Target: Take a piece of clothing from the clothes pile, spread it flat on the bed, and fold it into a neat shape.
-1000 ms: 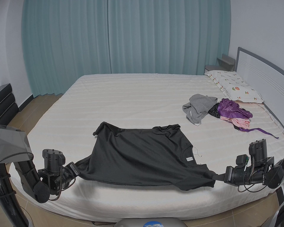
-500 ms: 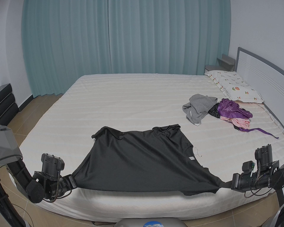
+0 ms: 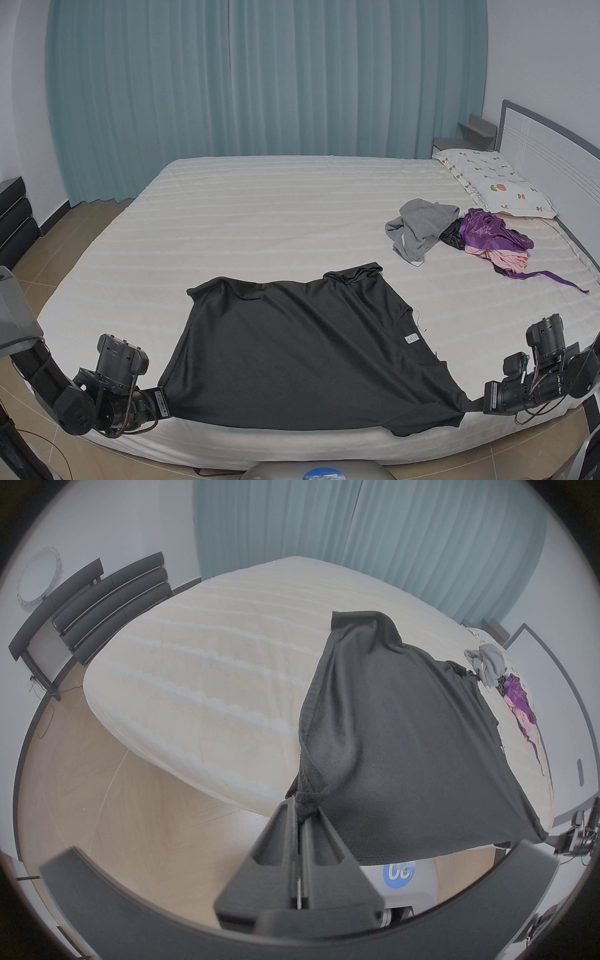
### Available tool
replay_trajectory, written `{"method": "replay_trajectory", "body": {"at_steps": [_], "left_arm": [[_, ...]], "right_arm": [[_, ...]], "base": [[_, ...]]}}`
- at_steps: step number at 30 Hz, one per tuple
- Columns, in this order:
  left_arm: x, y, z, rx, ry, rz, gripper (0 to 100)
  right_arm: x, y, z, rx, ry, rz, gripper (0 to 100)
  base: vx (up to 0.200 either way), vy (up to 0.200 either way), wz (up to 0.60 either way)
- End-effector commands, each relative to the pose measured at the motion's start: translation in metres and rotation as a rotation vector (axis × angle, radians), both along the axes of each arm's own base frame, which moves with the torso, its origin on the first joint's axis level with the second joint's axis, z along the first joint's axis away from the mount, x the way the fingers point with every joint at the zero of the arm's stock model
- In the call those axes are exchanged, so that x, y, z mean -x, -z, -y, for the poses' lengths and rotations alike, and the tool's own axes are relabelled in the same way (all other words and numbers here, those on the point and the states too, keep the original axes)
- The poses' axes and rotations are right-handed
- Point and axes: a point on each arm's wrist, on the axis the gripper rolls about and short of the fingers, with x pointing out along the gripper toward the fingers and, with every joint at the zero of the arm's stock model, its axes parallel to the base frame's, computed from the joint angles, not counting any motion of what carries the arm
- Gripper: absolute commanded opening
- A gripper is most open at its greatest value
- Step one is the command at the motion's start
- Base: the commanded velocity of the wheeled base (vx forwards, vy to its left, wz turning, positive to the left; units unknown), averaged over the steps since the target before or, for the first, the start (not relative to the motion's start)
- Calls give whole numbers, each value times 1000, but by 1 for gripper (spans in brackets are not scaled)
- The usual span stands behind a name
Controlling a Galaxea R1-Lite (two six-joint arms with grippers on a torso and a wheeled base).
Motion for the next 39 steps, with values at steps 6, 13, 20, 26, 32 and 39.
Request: {"method": "replay_trajectory", "body": {"at_steps": [6,13,20,26,32,39], "left_arm": [[-3,18,4,6,23,-80,0],[-3,21,5,28,35,-101,100],[-6,20,3,36,25,-93,100],[-12,18,-1,50,4,-74,100],[-24,13,-5,158,-45,-51,100],[-25,12,-7,187,-53,-46,100]], "right_arm": [[-24,34,0,27,-21,-115,0],[-31,42,-1,33,-39,-131,100],[-55,43,-1,28,-28,-83,100],[-73,55,-4,31,-23,-31,100],[-81,64,-7,75,-14,6,100],[-83,73,-15,138,-15,15,0]], "base": [[0,0,0],[0,0,0],[0,0,0],[0,0,0],[0,0,0],[0,0,0]]}}
